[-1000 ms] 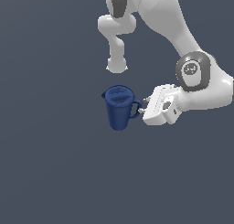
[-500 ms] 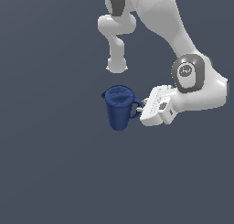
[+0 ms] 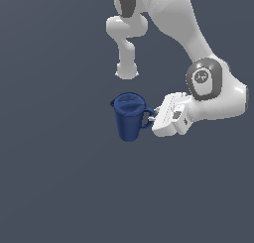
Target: Pick up the object and move it to a goal position.
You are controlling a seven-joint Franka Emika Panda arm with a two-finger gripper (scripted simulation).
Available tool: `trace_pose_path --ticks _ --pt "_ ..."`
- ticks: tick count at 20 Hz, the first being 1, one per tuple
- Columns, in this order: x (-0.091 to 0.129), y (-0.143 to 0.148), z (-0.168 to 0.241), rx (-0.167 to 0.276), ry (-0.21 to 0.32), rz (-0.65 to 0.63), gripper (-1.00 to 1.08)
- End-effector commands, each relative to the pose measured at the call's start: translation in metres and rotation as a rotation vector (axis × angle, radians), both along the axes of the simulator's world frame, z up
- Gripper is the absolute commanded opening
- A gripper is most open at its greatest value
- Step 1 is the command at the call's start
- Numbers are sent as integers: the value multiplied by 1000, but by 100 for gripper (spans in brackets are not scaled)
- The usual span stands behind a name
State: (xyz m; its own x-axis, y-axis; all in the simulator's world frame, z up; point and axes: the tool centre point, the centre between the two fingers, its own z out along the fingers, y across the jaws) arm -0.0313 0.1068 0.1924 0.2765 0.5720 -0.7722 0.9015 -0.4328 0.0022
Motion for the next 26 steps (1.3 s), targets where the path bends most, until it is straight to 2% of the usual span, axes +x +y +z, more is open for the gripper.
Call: trace_pose_path --ticks 1,6,11,15,26 --pt "1 0 3 2 -11 3 -100" --pt "7 -2 15 11 -62 16 -100" --pt "16 -6 37 27 -151 39 -100" --pt "24 -10 62 44 -248 64 -100" --pt "31 -25 146 99 -565 146 -100"
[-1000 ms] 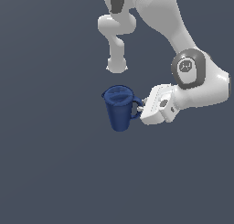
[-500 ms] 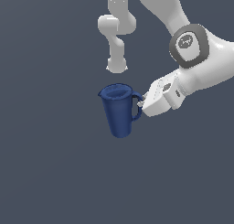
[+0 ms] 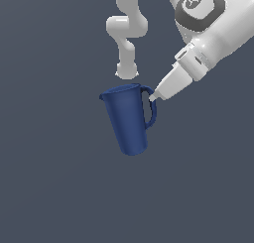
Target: Pick up the object and move it to a goal position.
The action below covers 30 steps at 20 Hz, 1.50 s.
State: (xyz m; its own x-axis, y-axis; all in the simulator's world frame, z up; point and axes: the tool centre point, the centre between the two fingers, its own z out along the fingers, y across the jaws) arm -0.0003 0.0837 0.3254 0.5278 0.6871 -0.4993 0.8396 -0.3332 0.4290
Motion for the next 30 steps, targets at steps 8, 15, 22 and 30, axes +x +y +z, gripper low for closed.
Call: trace_pose_path --ticks 8,15,22,30 --pt "-11 -16 72 45 -274 71 -100" --pt "-28 -30 116 76 -457 119 -100" --pt "-43 -40 142 97 -577 153 -100" --pt "-51 -44 153 108 -633 170 -100"
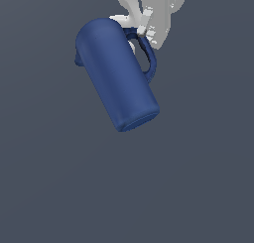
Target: Pick up the object and move it to a goal position.
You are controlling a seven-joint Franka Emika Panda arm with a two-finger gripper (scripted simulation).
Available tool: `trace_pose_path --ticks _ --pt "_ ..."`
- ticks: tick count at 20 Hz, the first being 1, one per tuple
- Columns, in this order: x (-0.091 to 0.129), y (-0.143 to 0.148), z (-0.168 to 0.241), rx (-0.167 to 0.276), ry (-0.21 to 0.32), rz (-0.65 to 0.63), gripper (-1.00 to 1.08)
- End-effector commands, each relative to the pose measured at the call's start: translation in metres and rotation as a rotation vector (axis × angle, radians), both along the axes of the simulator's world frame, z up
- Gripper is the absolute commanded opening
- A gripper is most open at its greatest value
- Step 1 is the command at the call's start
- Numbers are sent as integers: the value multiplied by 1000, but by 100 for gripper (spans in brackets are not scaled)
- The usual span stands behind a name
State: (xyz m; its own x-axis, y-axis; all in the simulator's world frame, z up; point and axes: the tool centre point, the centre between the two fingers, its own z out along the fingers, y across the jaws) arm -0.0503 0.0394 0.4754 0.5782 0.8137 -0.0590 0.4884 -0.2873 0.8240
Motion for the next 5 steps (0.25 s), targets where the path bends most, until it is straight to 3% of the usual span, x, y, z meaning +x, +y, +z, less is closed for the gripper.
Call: trace_pose_path --ticks 1,5 --pt "-1 0 3 1 -11 4 -100" --pt "0 0 3 1 -7 4 -100"
